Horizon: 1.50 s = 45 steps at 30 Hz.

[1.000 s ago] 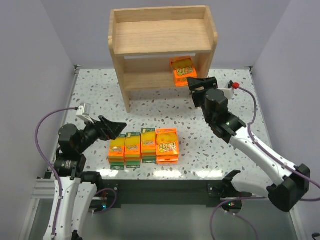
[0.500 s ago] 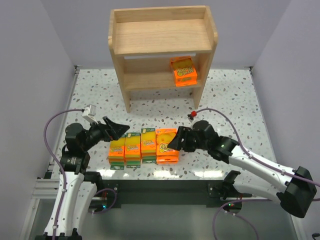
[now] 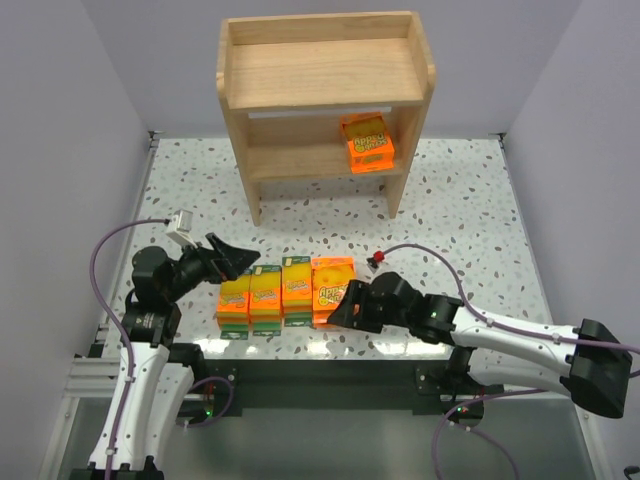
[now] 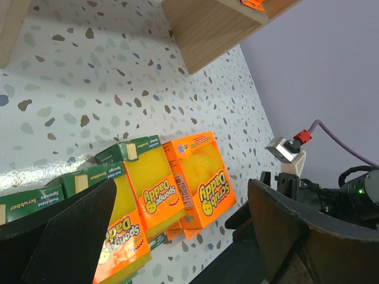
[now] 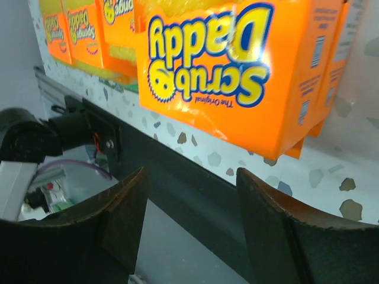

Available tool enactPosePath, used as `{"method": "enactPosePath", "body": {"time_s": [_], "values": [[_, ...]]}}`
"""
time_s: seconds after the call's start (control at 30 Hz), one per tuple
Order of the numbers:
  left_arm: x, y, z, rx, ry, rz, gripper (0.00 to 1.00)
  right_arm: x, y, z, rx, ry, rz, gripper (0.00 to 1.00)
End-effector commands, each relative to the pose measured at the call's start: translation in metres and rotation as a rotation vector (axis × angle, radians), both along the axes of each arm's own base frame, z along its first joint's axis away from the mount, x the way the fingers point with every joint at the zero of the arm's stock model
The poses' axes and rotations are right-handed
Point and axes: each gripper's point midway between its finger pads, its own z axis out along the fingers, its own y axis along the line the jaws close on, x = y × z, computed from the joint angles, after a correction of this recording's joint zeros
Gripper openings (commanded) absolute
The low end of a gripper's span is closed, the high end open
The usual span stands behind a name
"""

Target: Place and organize the cleaning sponges onto the shelf

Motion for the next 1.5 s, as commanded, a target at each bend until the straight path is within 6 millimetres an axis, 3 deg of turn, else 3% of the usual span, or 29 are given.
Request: {"method": "enactPosePath", "body": {"time_s": [0.0,0.17,0.33,0.5,0.67,0.83,0.97,1.3,1.4,1.47], "values": [[0.001,-0.004,0.009,-0.015,-0.048,-0.025,0.98,0.027,0.002,0.010,0.057,-0.039,-0.171,0.63],[-0.001,-0.003,0.009,-0.007,-0.046,-0.023,0.98,0.051,-0.021,0.002,-0.033,-0.103,-0.329,0.63],[-0.001,-0.002,0.006,0.002,-0.043,-0.018,0.98,0.062,-0.026,0.003,-0.065,-0.144,-0.368,0.66],[0.000,-0.003,0.006,-0.002,-0.036,-0.023,0.98,0.081,-0.045,-0.010,-0.144,-0.136,-0.440,0.69],[-0.002,-0.001,0.012,0.010,-0.051,-0.016,0.97,0.116,-0.065,-0.004,-0.192,-0.181,-0.484,0.69],[-0.006,0.000,0.016,0.012,-0.060,-0.004,0.98,0.139,-0.063,0.009,-0.233,-0.225,-0.427,0.70],[-0.009,0.002,0.014,0.020,-0.059,0.002,0.98,0.137,-0.048,0.007,-0.233,-0.193,-0.328,0.71],[-0.011,0.003,0.004,0.044,-0.040,0.003,0.97,0.126,-0.036,-0.010,-0.179,-0.083,-0.311,0.67],[-0.011,0.004,0.004,0.047,-0.039,0.007,0.97,0.130,-0.039,-0.013,-0.203,-0.074,-0.343,0.64],[-0.011,0.004,0.003,0.045,-0.037,0.006,0.98,0.133,-0.043,-0.017,-0.215,-0.064,-0.366,0.55]]}}
